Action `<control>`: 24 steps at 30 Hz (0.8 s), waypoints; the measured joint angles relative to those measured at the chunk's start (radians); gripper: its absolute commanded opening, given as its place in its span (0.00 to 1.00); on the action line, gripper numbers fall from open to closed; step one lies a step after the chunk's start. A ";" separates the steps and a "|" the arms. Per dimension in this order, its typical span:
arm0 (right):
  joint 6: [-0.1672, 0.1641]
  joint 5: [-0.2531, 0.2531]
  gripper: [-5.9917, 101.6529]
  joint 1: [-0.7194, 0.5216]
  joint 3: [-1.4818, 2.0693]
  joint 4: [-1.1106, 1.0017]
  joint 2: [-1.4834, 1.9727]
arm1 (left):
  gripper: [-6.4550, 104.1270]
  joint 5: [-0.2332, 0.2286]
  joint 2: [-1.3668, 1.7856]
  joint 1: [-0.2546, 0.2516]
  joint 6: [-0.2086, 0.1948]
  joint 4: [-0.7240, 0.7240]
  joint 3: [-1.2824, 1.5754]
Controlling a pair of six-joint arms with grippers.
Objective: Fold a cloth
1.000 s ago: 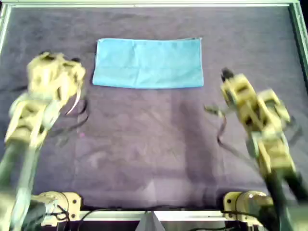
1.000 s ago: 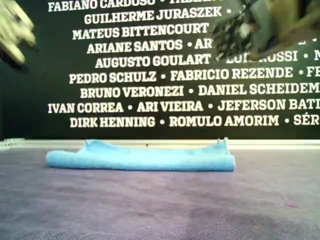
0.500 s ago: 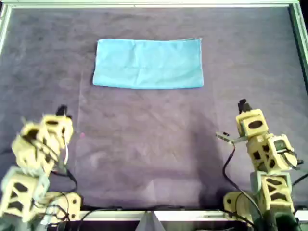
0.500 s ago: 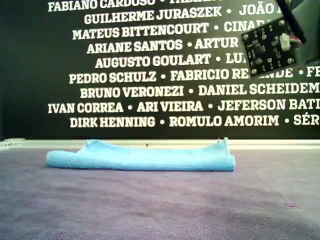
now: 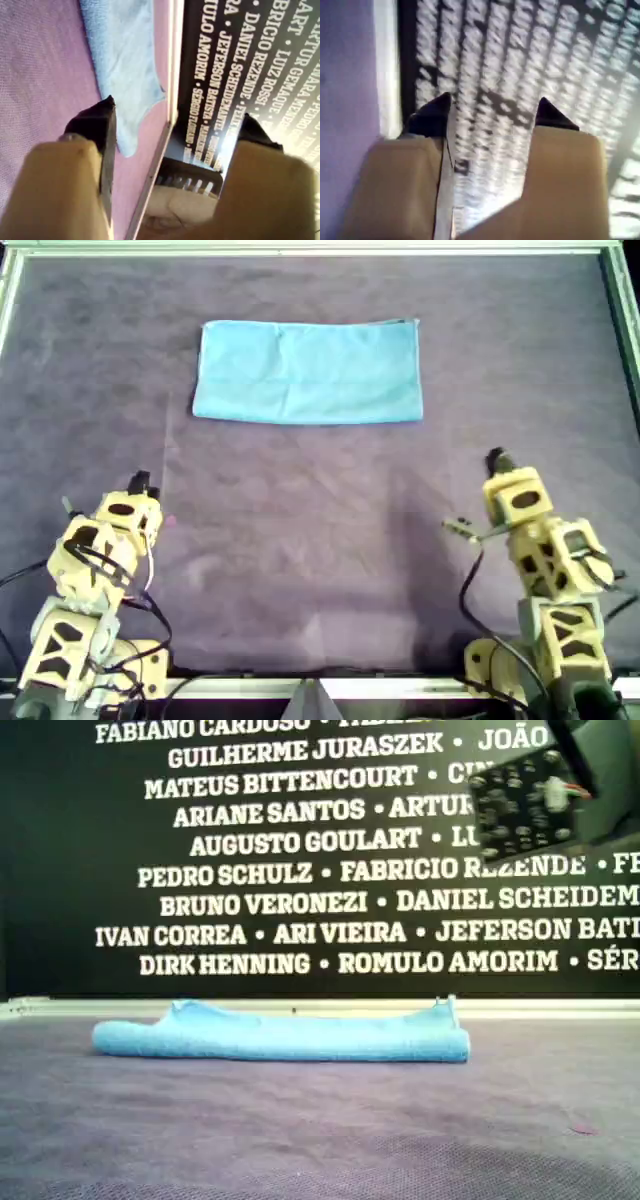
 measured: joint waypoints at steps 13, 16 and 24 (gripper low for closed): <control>0.091 -0.006 0.68 0.011 -0.828 0.396 -0.934 | 0.84 0.003 -1.075 0.000 0.002 -0.002 -0.661; 0.091 -0.006 0.68 0.057 -0.959 0.403 -1.098 | 0.84 0.006 -1.304 0.000 0.000 -0.002 -0.807; 0.091 0.003 0.68 0.167 -1.154 0.403 -1.308 | 0.84 0.011 -1.534 0.000 0.003 -0.002 -1.075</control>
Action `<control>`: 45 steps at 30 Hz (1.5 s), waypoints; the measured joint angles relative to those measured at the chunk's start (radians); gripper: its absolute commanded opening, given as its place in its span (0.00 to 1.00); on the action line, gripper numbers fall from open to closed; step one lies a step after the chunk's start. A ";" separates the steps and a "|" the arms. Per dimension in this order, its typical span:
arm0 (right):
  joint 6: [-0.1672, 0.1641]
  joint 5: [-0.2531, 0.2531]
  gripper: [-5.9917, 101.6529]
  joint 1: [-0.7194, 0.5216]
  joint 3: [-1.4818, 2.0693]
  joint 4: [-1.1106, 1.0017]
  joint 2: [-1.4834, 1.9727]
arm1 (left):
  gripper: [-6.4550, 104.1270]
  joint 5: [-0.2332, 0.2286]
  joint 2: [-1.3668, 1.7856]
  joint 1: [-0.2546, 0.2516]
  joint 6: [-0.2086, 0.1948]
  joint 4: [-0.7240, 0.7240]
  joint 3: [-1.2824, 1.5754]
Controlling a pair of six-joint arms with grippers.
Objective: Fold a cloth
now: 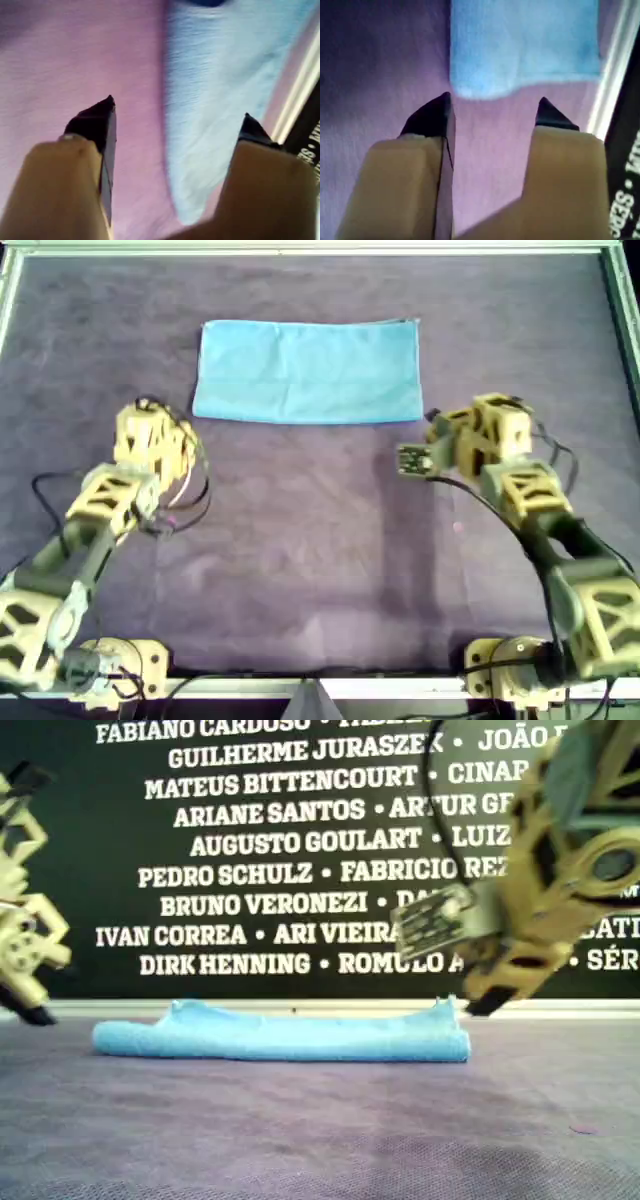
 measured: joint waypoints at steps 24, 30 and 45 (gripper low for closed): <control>0.009 0.000 0.67 0.006 -0.314 0.002 -0.341 | 0.83 0.000 -0.422 0.000 0.000 -0.011 -0.399; 0.008 0.000 0.66 0.025 -0.353 0.002 -0.345 | 0.83 0.000 -0.476 0.000 0.002 -0.011 -0.454; 0.008 -0.003 0.66 0.023 -0.353 0.077 -0.347 | 0.83 0.000 -0.558 0.000 0.006 -0.011 -0.554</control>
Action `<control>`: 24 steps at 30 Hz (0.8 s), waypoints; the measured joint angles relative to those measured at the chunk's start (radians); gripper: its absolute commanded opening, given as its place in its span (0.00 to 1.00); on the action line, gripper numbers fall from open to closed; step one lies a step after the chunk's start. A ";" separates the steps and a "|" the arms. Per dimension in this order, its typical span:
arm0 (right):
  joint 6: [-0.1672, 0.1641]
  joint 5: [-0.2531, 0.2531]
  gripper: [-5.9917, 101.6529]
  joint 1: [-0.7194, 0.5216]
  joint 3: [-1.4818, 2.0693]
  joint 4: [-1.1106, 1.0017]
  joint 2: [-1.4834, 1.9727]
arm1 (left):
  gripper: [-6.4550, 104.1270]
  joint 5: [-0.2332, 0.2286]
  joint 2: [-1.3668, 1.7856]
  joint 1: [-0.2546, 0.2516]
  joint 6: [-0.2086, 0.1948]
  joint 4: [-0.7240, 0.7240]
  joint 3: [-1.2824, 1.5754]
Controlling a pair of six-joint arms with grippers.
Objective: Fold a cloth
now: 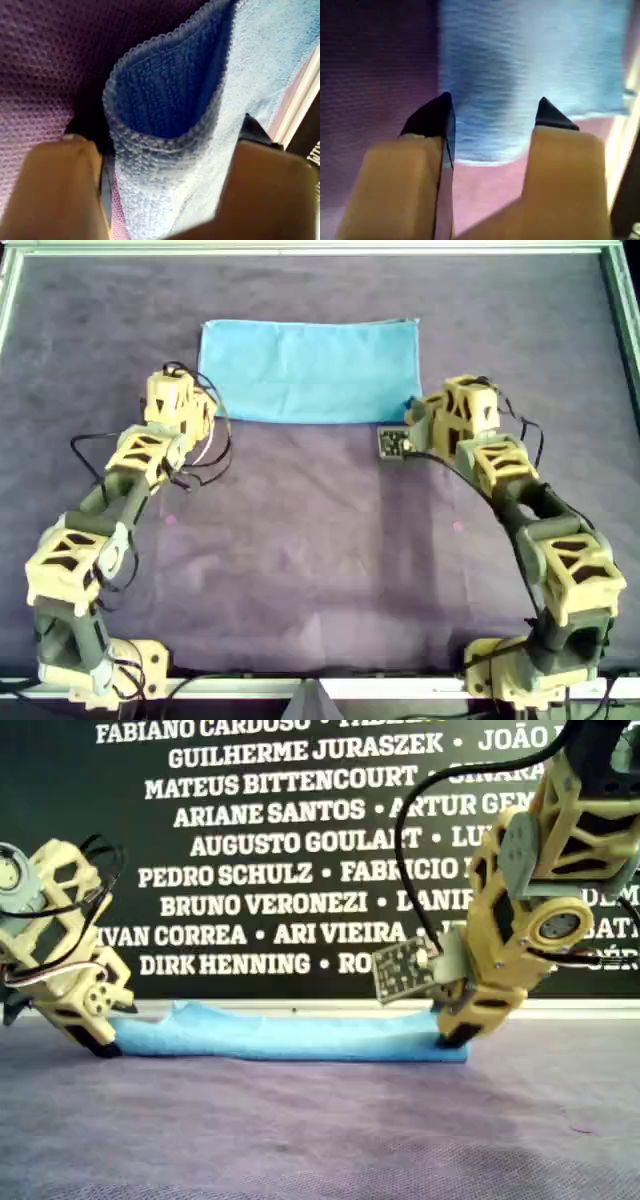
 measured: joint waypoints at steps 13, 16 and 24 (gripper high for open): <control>0.000 0.005 0.66 0.002 -0.291 0.206 -0.160 | 0.83 0.000 -0.008 0.000 0.000 -0.005 -0.002; 0.000 0.006 0.66 0.002 -0.307 0.232 -0.161 | 0.83 0.000 -0.008 0.000 0.000 -0.005 -0.002; 0.000 0.006 0.48 0.002 -0.307 0.238 -0.161 | 0.76 0.000 -0.008 0.000 0.000 -0.005 -0.002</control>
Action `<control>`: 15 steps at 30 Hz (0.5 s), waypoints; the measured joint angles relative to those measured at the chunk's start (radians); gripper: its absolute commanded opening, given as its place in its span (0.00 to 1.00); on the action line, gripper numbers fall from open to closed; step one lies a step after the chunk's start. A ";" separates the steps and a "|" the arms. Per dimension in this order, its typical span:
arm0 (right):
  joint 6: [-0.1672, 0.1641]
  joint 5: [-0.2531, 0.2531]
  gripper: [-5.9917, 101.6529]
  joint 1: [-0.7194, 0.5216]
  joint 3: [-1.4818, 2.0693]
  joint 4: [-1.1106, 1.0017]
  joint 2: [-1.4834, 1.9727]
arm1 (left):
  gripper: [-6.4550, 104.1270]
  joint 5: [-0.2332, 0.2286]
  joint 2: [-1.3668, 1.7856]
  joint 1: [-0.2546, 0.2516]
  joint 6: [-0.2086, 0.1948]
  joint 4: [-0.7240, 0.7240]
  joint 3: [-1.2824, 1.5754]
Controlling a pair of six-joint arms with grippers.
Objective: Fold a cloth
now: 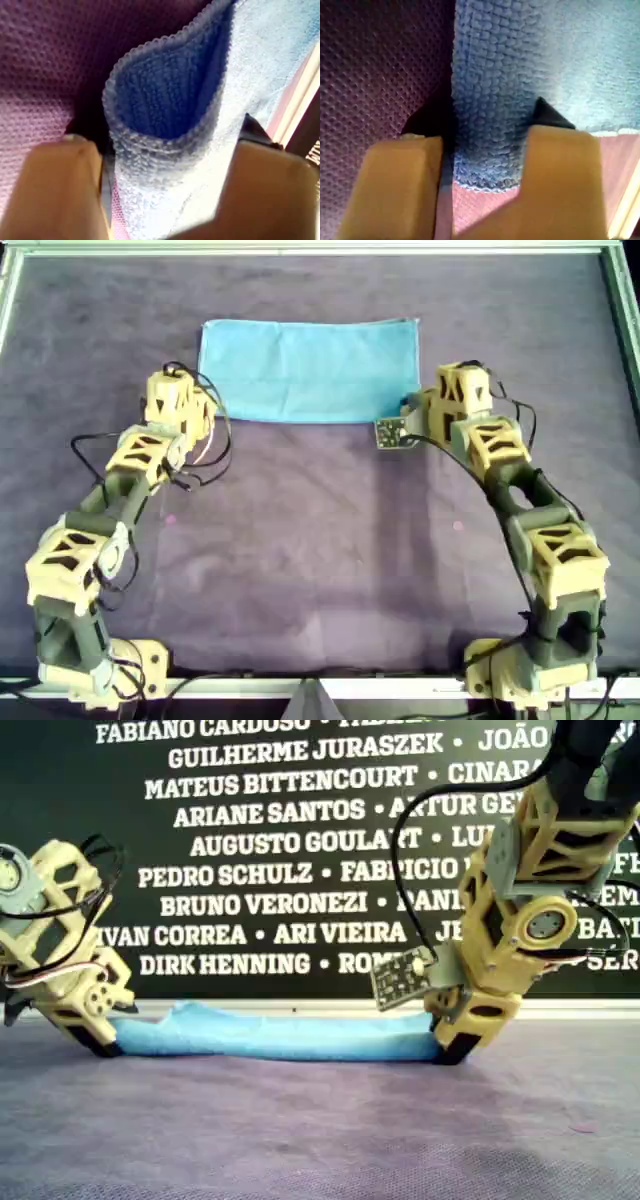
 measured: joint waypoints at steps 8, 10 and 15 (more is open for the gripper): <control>0.005 -0.006 0.28 -0.002 0.000 0.000 0.000 | 0.31 0.000 0.000 0.000 0.000 -0.015 0.000; 0.008 -0.006 0.22 -0.002 -0.003 0.000 0.000 | 0.20 0.000 0.000 0.000 0.000 -0.017 0.000; 0.008 -0.006 0.04 -0.005 -0.064 0.000 -0.002 | 0.03 0.000 0.000 0.000 -0.015 -0.018 0.000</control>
